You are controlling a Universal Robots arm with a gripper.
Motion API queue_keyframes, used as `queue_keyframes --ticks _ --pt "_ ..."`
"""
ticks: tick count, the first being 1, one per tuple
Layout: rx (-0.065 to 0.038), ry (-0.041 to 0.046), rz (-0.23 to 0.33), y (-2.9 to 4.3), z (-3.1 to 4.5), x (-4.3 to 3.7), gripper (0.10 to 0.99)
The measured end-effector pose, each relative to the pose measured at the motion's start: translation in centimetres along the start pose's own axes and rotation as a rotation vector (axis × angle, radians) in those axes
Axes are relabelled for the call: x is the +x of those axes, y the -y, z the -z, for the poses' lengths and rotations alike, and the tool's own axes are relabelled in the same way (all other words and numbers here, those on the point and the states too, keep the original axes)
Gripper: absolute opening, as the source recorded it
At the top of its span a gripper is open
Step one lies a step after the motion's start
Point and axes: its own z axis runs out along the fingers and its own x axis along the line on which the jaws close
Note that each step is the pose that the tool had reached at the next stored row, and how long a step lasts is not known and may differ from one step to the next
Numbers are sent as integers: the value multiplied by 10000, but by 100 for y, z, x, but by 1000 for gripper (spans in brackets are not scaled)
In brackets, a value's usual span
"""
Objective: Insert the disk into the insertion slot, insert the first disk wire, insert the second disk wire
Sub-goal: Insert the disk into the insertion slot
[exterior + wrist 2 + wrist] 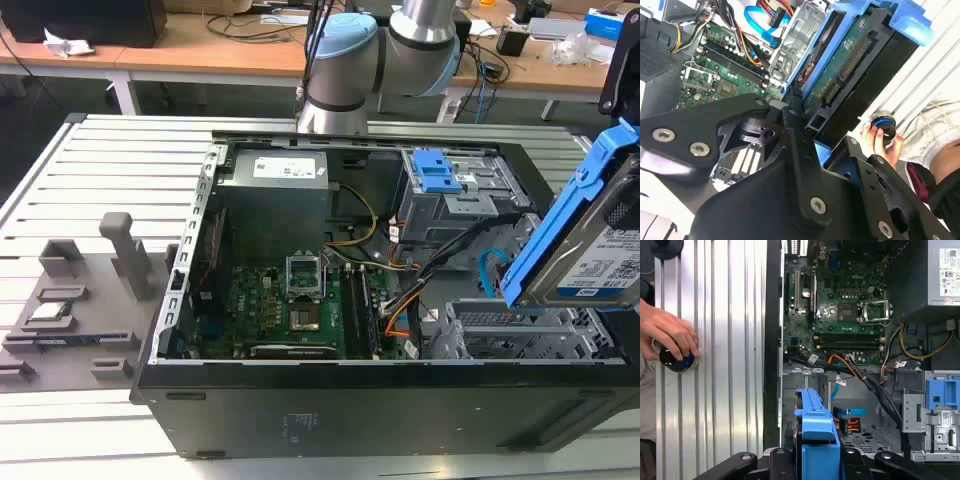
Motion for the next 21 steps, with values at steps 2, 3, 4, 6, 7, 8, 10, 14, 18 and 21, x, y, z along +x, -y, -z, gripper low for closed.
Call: queue_keyframes --ticks 2,3,4,6,7,8,10,14,18,21 --pt "0 29 2 -38 -45 0 365" --pt "-2 55 3 -61 -71 0 365" --pt "-1 64 3 -69 -79 1 365" --pt "-1 71 4 -83 -95 1 365" --pt "-1 72 3 -89 -101 1 365" --pt "-1 72 4 -94 -106 1 365" --pt "-1 73 4 -104 -119 1 365" --pt "-1 72 3 -120 -143 1 365" --pt "-1 72 5 -137 -171 1 365" --pt "-1 72 4 -140 -183 1 365"
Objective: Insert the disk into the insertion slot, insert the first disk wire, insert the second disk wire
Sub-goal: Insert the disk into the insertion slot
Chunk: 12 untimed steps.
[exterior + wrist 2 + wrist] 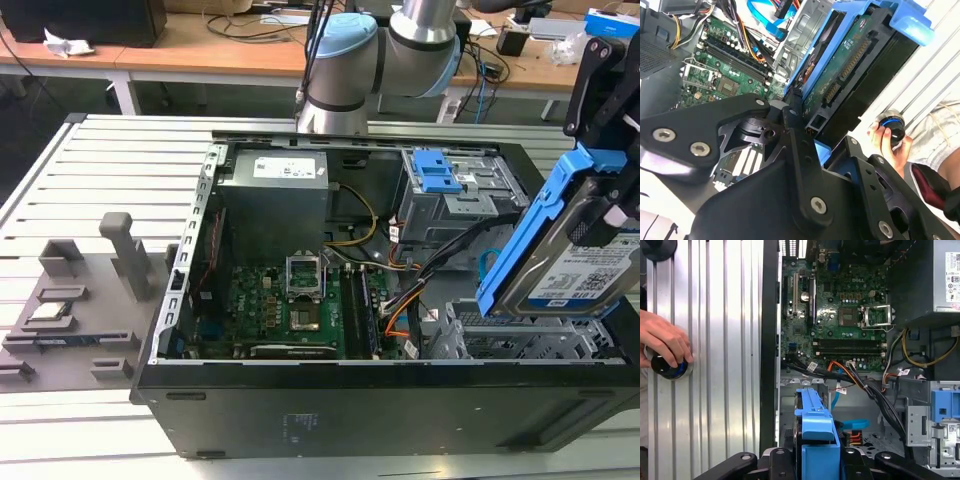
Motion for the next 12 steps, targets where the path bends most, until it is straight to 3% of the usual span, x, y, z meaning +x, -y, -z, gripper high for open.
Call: queue_keyframes --ticks 12 --pt "0 0 0 2 -147 0 365"
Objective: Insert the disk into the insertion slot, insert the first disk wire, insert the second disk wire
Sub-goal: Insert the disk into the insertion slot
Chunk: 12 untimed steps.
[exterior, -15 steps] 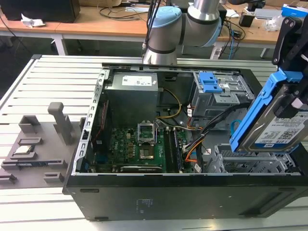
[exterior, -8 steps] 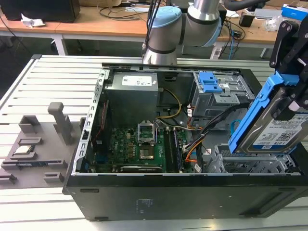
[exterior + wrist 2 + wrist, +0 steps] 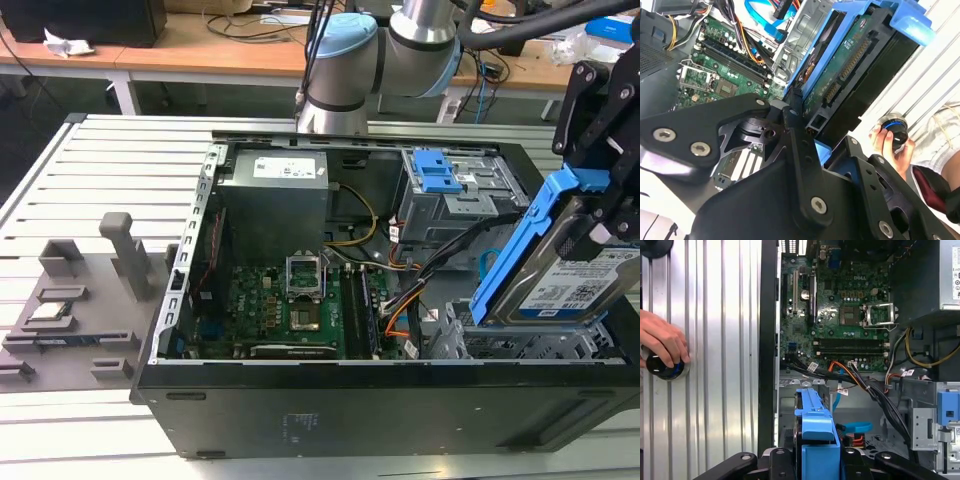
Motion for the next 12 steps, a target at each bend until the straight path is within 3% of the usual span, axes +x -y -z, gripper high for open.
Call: queue_keyframes --ticks 4,12 --pt "0 1 0 2 -46 -4 365" --pt "0 4 0 2 -102 -108 365"
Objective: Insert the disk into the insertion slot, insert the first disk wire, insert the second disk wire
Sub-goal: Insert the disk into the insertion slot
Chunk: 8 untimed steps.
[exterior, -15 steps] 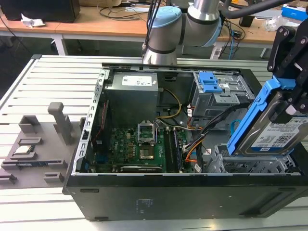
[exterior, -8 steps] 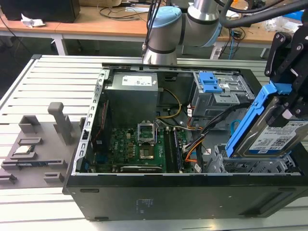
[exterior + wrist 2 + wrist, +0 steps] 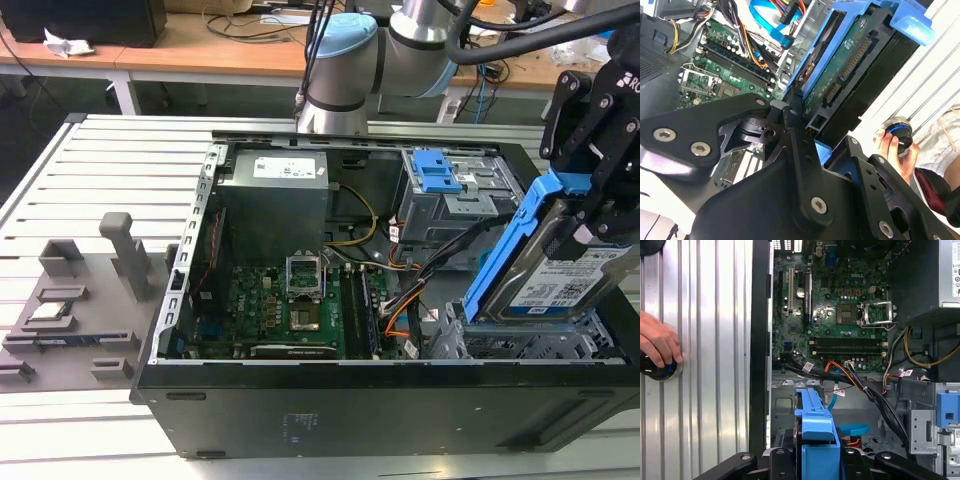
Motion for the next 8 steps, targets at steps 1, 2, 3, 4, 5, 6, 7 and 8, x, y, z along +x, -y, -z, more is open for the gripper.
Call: queue_keyframes --ticks 1,2,3,4,5,6,7,8 --pt "0 0 0 0 -6 -12 365" --pt "0 2 0 0 -20 -34 365" --pt "0 1 0 0 -30 -48 365" --pt "0 0 1 1 -38 -55 365" --pt "0 1 0 1 -56 -62 365" --pt "0 2 1 2 -66 -62 365" --pt "0 1 0 2 -77 -63 365" --pt "0 0 1 2 -85 -63 365"
